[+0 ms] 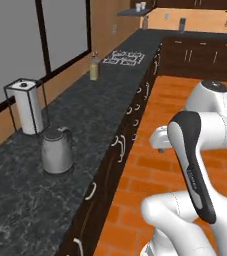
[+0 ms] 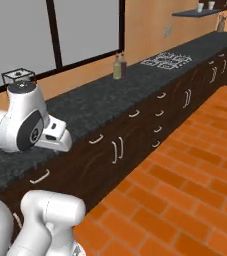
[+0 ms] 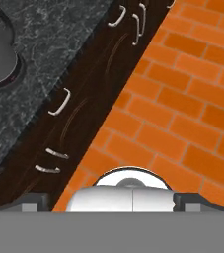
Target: Navigate to the range hood.
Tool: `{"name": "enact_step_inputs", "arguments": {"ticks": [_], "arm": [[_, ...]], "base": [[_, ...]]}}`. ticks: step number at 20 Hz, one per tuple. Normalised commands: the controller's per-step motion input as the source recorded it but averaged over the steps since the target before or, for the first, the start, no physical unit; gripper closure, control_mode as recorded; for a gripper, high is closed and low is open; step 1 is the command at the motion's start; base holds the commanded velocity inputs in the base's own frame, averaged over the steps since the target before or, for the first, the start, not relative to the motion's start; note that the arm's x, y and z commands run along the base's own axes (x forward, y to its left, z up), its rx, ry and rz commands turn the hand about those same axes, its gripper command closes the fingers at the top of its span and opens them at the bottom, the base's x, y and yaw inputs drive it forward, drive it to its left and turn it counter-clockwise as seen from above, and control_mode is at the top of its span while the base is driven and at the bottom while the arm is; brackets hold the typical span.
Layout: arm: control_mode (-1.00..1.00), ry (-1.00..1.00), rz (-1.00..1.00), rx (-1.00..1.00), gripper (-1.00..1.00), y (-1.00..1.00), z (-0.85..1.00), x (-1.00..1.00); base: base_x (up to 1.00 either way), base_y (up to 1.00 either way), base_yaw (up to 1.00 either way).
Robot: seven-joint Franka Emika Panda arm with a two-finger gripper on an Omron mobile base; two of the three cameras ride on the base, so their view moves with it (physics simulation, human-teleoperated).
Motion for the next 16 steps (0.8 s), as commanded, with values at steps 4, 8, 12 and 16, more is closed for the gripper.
{"name": "enact_step_inputs", "arguments": {"ticks": [4, 8, 12, 16], "arm": [[1.0, 0.0, 0.0, 0.0, -1.0, 0.0, 0.0, 0.0], [1.0, 0.0, 0.0, 0.0, -1.0, 0.0, 0.0, 0.0], [1.0, 0.0, 0.0, 0.0, -1.0, 0.0, 0.0, 0.0], [1.0, 0.0, 0.0, 0.0, -1.0, 0.0, 0.0, 0.0]], "base": [[1.0, -0.2, -0.41], [1.0, -0.05, -0.33], [1.0, 0.0, -0.29], [1.0, 0.0, -0.27]]}}
